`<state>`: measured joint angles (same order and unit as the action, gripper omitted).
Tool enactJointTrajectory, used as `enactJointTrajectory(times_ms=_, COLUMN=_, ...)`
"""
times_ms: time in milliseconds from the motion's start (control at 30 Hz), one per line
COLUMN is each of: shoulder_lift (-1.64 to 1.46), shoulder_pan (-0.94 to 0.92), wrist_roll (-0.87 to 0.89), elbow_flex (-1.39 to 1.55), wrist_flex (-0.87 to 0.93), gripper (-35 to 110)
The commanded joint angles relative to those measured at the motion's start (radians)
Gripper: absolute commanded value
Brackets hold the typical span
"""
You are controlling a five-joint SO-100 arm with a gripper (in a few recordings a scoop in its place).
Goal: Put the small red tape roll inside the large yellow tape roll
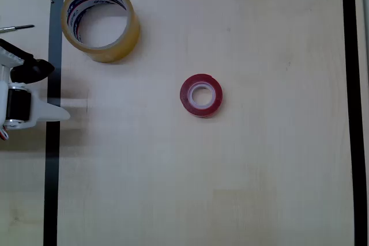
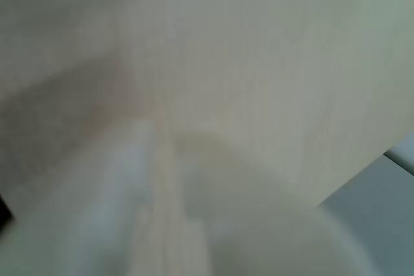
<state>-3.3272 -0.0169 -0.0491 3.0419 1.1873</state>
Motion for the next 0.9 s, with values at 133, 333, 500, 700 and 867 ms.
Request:
enactJointTrajectory(times_ms=133, shoulder_lift=-0.008, shoulder_pan=0.011, wrist_roll=-0.008, elbow_flex=-0.055, wrist_flex=-0.034, gripper=0)
enactJointTrajectory(times_ms=333, shoulder_lift=-0.008, shoulder_pan=0.020, wrist_roll=-0.008, elbow_flex=-0.055, wrist_flex=-0.031, gripper=0)
enactJointTrajectory(times_ms=500, shoulder_lift=-0.008, shoulder_pan=-0.003, wrist_roll=-0.008, elbow_flex=-0.086, wrist_flex=-0.041, gripper=0)
enactJointTrajectory(times_ms=700, shoulder_lift=0.508, shoulder_pan=-0.009, wrist_roll=-0.049, elbow_flex=-0.483, wrist_flex=-0.126, gripper=0)
enactJointTrajectory(times_ms=867, shoulder_lift=0.927, shoulder_pan=0.049, wrist_roll=-0.272, elbow_flex=-0.799, wrist_flex=-0.127, gripper=0)
